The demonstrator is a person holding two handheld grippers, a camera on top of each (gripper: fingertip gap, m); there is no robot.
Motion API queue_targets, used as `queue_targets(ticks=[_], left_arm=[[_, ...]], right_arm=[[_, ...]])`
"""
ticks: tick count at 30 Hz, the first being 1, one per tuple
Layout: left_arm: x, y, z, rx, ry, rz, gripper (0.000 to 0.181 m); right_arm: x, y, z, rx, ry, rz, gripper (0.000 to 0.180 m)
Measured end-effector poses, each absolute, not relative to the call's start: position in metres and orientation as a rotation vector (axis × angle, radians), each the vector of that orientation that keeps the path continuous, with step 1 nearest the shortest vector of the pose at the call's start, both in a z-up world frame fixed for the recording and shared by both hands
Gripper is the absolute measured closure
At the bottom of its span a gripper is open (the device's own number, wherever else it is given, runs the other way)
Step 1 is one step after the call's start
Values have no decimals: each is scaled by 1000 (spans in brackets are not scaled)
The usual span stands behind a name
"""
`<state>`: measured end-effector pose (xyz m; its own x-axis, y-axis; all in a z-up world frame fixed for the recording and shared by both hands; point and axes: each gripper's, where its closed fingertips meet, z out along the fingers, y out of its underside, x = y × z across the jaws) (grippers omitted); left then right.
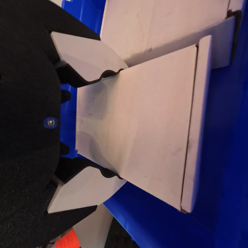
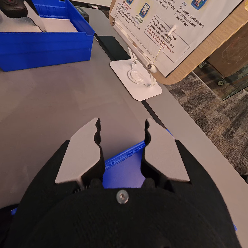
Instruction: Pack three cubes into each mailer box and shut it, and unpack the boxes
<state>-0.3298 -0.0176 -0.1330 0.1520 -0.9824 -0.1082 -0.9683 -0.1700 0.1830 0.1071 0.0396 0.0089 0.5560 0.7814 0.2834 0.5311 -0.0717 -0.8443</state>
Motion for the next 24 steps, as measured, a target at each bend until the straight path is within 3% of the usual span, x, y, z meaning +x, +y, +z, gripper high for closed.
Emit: queue_targets(ticks=[24], left_arm=[[-338,-16,-74,2343,-1984,-479,48]], right_arm=[[108,38,9,-1741,-1096,313,116]])
